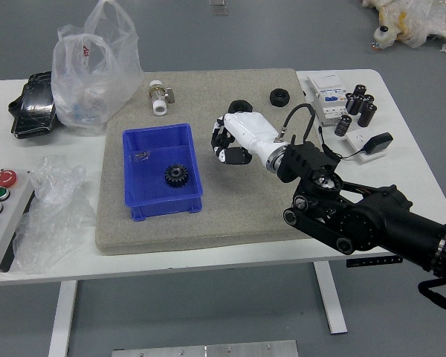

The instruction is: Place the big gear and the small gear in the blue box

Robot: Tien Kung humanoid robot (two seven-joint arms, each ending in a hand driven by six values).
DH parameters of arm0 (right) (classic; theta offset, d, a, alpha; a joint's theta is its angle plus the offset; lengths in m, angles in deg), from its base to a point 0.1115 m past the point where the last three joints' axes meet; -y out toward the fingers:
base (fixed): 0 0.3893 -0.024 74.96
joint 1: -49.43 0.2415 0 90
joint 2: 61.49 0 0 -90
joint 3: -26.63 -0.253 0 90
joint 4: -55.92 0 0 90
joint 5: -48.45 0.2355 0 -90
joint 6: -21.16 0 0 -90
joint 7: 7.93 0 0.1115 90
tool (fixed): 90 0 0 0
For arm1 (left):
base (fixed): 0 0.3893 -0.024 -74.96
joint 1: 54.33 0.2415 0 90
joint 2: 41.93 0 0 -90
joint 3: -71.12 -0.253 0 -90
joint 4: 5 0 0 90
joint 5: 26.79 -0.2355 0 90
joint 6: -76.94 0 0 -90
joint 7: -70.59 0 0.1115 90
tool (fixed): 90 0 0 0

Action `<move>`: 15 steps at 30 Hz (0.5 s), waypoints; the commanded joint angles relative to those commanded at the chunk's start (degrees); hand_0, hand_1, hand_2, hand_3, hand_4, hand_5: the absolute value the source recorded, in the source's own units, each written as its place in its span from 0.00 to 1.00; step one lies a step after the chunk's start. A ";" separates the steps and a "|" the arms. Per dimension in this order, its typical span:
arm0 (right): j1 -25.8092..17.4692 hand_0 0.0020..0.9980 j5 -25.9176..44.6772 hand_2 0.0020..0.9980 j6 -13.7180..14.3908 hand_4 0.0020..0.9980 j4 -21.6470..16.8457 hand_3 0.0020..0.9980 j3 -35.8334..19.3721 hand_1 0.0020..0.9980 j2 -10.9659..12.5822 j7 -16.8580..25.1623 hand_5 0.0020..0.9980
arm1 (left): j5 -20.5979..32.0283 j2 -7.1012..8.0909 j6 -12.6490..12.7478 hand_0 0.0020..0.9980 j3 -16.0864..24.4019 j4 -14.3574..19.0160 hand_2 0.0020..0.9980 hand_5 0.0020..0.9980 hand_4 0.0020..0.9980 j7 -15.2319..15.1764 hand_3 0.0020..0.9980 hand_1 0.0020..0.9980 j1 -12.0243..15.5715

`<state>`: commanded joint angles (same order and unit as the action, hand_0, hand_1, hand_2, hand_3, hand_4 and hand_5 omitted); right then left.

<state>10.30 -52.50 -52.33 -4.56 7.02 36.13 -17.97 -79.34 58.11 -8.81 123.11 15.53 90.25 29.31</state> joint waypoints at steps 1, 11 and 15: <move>0.26 0.56 -0.31 0.34 -0.01 0.05 -0.92 0.42 0.40 0.50 -0.36 -0.01 0.00 | -0.01 0.01 0.00 0.70 -0.01 0.00 0.67 0.49 0.70 0.00 0.80 0.68 -0.01; 1.33 0.60 3.65 0.55 -2.09 0.20 -6.12 0.55 3.57 0.59 -3.33 -0.20 0.03 | -0.34 0.10 -0.09 0.70 0.18 0.07 0.67 0.50 0.71 0.20 0.80 0.68 0.06; 1.42 0.68 4.70 0.66 -2.40 0.25 -5.43 0.66 5.04 0.67 -3.85 -0.01 0.18 | -0.41 0.13 -0.10 0.70 0.21 0.05 0.67 0.51 0.71 0.18 0.80 0.68 0.02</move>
<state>11.72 -47.80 -54.72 -10.00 12.07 32.28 -17.99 -79.75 58.24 -8.91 123.32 15.58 90.43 29.34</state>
